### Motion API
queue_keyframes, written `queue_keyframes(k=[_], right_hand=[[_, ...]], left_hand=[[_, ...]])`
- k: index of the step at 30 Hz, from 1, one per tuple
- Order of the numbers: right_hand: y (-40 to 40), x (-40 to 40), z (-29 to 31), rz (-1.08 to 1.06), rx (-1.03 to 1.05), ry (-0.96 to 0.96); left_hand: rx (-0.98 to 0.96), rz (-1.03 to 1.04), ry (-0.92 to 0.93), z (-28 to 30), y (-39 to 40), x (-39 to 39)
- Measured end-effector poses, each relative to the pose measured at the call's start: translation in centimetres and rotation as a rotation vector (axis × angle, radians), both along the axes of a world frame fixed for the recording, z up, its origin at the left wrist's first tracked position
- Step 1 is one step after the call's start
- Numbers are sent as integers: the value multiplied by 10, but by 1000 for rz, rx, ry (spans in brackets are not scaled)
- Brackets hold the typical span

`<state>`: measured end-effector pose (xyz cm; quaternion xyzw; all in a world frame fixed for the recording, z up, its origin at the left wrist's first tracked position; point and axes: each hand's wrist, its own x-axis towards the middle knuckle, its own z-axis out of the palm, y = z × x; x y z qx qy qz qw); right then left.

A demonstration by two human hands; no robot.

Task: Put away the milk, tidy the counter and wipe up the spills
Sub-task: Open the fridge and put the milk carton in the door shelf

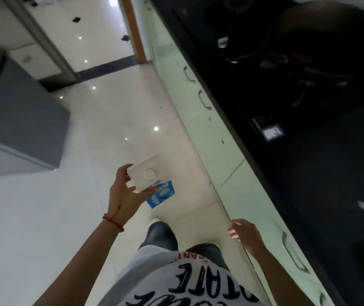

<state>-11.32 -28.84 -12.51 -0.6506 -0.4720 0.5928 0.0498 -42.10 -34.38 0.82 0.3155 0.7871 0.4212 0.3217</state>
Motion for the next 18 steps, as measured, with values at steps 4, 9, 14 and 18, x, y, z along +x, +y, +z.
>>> queue_keyframes(k=[4, 9, 14, 18], right_hand=[[11, -53, 0, 79, -13, -49], [26, -135, 0, 59, -77, -89], [45, -231, -3, 166, -76, -118], [65, -307, -3, 251, -72, -102]], left_hand=[[-40, 230, -6, -16, -46, -57], [-81, 465, -62, -29, -88, -140], [-88, 588, -57, -30, -106, -216], [-49, 674, -45, -22, -103, -269]])
